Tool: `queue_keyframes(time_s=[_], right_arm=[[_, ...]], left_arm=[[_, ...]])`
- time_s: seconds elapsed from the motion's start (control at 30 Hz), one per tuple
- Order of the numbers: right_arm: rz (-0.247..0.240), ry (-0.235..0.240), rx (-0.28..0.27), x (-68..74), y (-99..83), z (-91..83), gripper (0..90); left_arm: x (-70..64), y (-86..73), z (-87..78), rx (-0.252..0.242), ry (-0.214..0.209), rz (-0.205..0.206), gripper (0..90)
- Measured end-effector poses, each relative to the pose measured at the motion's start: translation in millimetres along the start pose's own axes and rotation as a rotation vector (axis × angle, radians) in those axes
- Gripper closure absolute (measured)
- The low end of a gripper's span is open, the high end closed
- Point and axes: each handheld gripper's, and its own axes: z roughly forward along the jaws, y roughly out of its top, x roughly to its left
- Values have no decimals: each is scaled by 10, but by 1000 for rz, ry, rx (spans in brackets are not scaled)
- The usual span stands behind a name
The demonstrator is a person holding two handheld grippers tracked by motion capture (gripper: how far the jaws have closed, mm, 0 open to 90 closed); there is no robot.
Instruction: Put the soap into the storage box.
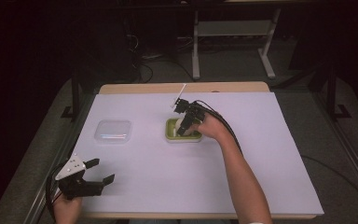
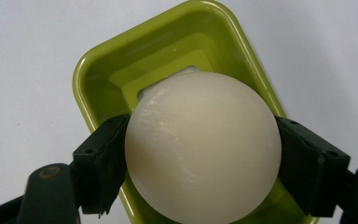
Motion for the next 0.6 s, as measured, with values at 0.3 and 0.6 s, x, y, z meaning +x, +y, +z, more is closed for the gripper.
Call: queue_keyframes(time_s=[0.3,0.6], right_arm=[[-5,-10,9,8,-1,1,223],[-8,-14,16,16,4,4,221]], left_arm=[[1,1,3,3,-2,3,130],[-14,7,14,2,-4,-4,130]])
